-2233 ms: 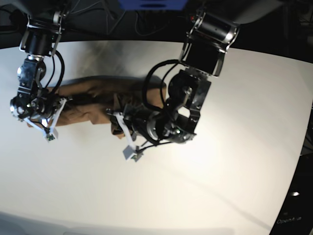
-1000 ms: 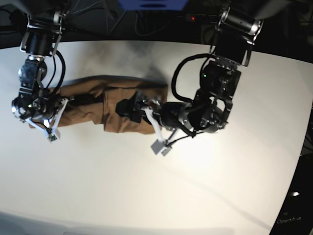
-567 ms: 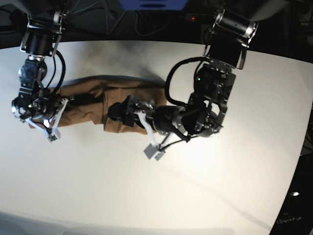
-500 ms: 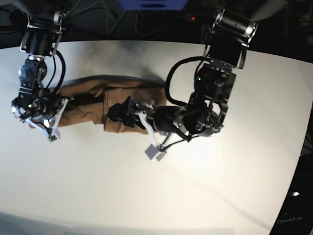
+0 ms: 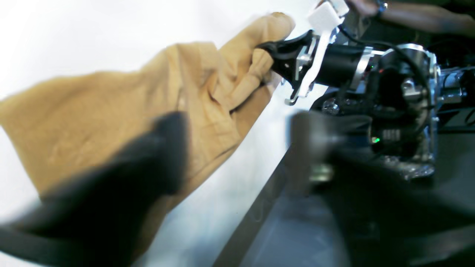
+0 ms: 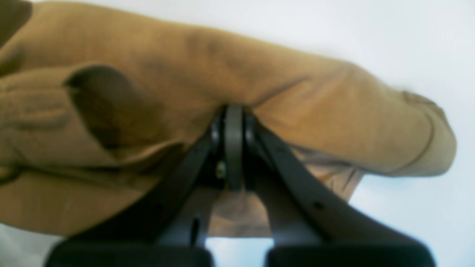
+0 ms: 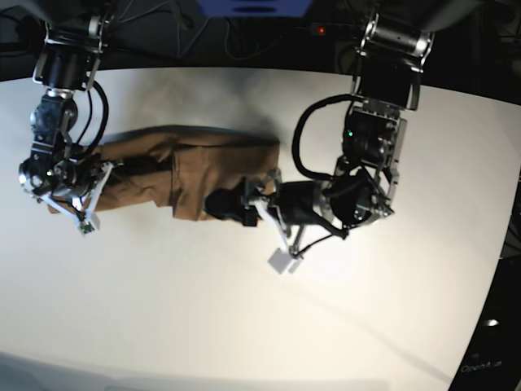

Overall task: Fold the T-shirt properly
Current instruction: 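Press the folded end down with the left gripper and open it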

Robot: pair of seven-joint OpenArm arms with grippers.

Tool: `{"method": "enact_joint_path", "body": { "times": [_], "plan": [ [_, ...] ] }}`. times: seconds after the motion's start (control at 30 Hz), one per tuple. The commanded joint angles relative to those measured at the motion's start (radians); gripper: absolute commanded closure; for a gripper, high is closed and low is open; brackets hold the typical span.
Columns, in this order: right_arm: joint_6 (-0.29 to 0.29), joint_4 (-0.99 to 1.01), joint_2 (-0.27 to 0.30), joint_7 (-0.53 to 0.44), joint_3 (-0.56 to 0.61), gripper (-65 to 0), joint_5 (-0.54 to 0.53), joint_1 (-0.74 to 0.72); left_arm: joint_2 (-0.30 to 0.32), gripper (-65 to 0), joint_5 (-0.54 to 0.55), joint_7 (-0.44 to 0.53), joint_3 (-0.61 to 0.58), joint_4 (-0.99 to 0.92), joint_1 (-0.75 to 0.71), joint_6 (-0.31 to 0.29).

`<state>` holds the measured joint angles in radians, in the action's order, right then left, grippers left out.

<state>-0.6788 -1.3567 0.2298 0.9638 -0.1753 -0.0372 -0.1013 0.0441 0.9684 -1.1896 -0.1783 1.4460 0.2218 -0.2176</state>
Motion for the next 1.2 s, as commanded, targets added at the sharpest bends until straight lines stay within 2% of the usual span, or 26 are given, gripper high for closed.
{"method": "enact_joint_path", "body": {
  "times": [0.0, 0.07, 0.1, 0.23, 0.4, 0.5, 0.57, 0.83, 1.17],
  "plan": [
    [-0.019, 0.010, -0.010, 0.045, 0.006, -0.7, -0.013, 0.013, -0.010, -22.5, 0.017, 0.009, 0.003, 0.011, 0.028, -0.004],
    [-0.019, 0.010, -0.010, 0.045, 0.006, -0.7, -0.013, 0.015, -0.010, -10.2, 0.014, 0.014, 0.003, 0.003, 0.028, -0.006],
    [-0.019, 0.010, -0.010, 0.045, 0.006, -0.7, -0.013, 0.015, -0.010, -7.6, 0.021, 0.024, 0.003, -0.009, 0.028, -0.006],
    [-0.019, 0.010, -0.010, 0.045, 0.006, -0.7, -0.013, 0.015, -0.011, -7.5, 0.024, 0.066, -0.002, -0.054, 0.028, -0.006],
    [-0.019, 0.010, -0.010, 0.045, 0.006, -0.7, -0.013, 0.015, -0.020, -6.9, 0.016, 0.069, -0.003, -0.123, 0.029, -0.004],
    [-0.019, 0.010, -0.010, 0.045, 0.006, -0.7, -0.013, 0.016, -0.017, -1.7, 0.016, 0.069, -0.003, -0.153, 0.029, -0.004],
    [-0.019, 0.010, -0.010, 0.045, 0.006, -0.7, -0.013, 0.016, -0.023, -2.0, 0.013, 0.070, -0.003, -0.175, 0.031, -0.006],
    [-0.019, 0.009, -0.010, 0.045, 0.004, -0.7, -0.013, 0.016, -0.057, -2.2, -0.122, 0.152, -0.007, -0.259, 0.029, -0.007],
    [-0.019, 0.009, -0.010, 0.047, 0.003, -0.7, -0.013, 0.018, -0.066, -2.2, -0.079, 0.156, -0.056, -0.238, 0.052, 0.002]
  ]
}}
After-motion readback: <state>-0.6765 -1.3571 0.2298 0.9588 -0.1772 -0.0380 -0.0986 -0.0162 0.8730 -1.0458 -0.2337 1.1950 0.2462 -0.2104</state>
